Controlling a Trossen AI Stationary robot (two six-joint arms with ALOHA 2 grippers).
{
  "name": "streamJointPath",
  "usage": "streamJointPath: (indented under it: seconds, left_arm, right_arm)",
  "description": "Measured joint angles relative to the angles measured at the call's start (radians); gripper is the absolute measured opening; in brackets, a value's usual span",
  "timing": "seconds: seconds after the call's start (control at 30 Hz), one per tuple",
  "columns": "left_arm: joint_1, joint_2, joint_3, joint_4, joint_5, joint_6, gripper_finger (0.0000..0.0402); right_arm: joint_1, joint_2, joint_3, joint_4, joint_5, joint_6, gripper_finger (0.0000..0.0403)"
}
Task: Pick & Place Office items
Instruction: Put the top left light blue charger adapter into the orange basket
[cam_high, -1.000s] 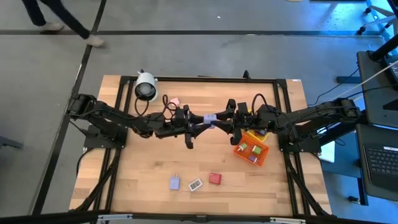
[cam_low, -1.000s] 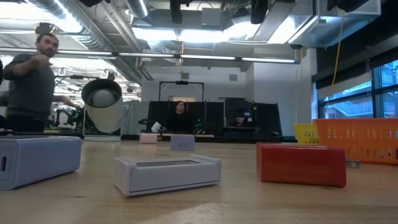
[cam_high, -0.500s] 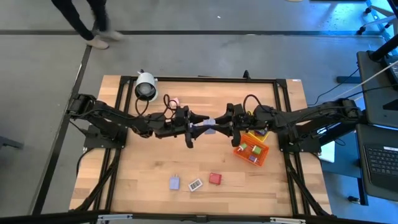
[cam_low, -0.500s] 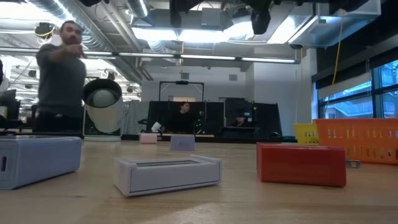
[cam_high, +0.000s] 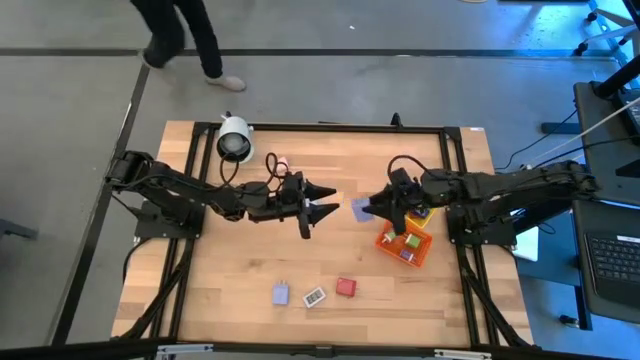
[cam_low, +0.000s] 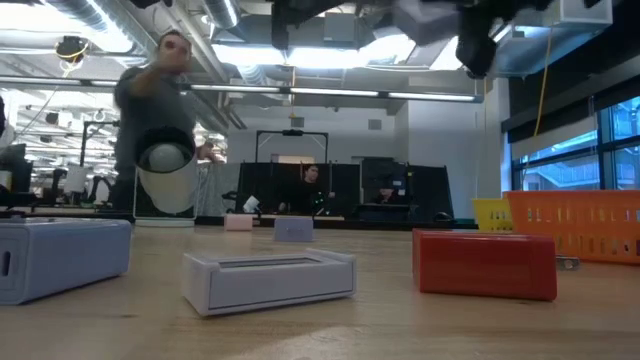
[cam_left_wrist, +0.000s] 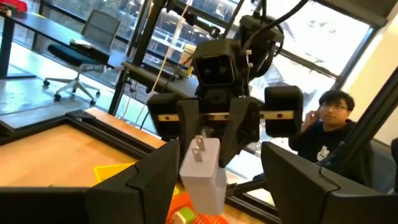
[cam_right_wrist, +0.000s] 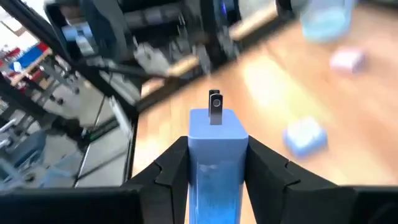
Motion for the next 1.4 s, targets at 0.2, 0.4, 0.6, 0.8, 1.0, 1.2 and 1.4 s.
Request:
streamJointPath:
  seconds: [0.2,0.4,0.6,0.8,1.0,1.2,1.4]
  left_arm:
    - [0.0,0.0,0.0,-0.039,0.0,-0.015,0.0223]
    - [0.0,0.0,0.0,-0.054,0.0,-0.023,0.0223]
    - [0.0,0.0,0.0,-0.054,-0.001,-0.027,0.0224]
    - [-0.001,0.0,0.0,-0.054,-0.001,-0.05,0.0224]
    - [-0.008,0.0,0.0,-0.054,-0.002,-0.07,0.0224]
    - [-0.008,0.0,0.0,-0.054,-0.002,-0.076,0.0224]
    - [-0.013,0.0,0.0,-0.054,-0.002,-0.079,0.0224]
  right_arm:
    - [0.083,-0.071,0.0,-0.319,-0.077,0.183,0.0122]
    - [0.188,-0.052,0.0,-0.593,-0.042,0.345,0.0122]
    - [0.25,-0.002,0.0,-0.686,0.038,0.422,0.0126]
    - [0.267,0.018,0.0,-0.749,0.049,0.453,0.0124]
    - [0.258,0.018,0.0,-0.927,0.178,0.531,0.0124]
    - [0.217,0.017,0.0,-0.95,0.231,0.548,0.0124]
    - [0.23,0.018,0.0,-0.939,0.159,0.552,0.0124]
